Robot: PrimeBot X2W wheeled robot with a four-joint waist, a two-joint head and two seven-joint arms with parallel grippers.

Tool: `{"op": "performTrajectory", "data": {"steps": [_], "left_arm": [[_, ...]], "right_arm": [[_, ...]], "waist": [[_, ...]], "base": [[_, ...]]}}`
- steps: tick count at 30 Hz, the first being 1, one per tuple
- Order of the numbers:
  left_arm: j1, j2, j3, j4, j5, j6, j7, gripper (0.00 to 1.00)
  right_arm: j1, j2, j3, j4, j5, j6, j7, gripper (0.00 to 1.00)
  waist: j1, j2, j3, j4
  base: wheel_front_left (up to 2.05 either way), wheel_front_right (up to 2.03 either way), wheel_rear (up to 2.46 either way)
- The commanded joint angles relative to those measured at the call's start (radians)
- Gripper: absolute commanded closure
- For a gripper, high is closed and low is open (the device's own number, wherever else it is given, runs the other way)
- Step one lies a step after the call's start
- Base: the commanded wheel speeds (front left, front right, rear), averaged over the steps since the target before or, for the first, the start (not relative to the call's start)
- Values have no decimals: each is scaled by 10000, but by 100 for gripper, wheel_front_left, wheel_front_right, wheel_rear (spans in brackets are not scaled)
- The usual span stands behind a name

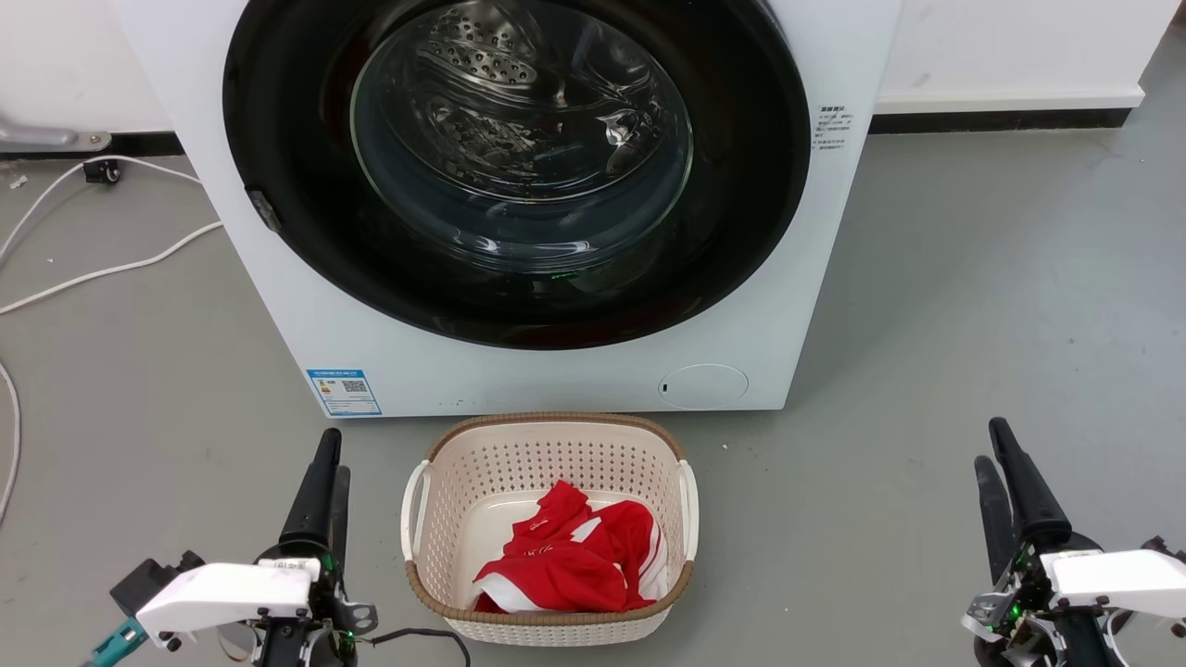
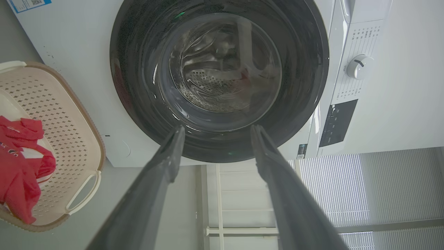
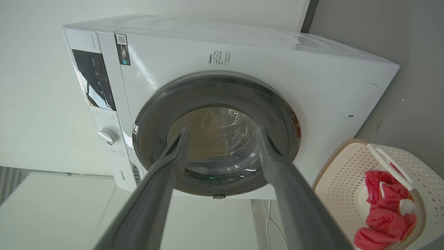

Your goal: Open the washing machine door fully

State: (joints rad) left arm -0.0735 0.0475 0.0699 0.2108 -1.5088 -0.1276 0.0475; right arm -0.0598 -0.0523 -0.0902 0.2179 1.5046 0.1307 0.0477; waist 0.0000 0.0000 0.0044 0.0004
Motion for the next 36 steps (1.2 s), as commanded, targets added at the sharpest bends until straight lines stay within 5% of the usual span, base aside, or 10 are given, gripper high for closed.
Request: {"op": "performTrajectory", "data": {"steps": [1,19,36], "left_arm": [[-204,25,-37,-303,290,-10,-101,0],[-105,29,-460,-1406,4738,-18,-915,0],[4,31,-810,-1603,7786,61,-1487,0]], "right_arm": [[-146,-13,26,-303,-310,0,-96,0],[61,-5,470,-1127,-5729,0,-913,0],[226,3,570,-1238,-8780,0,-1447,0]], "waist": [[0,0,1,3],[0,0,23,34],[0,0,14,57]], "base": [[0,0,0],[0,0,0],[0,0,0]]}}
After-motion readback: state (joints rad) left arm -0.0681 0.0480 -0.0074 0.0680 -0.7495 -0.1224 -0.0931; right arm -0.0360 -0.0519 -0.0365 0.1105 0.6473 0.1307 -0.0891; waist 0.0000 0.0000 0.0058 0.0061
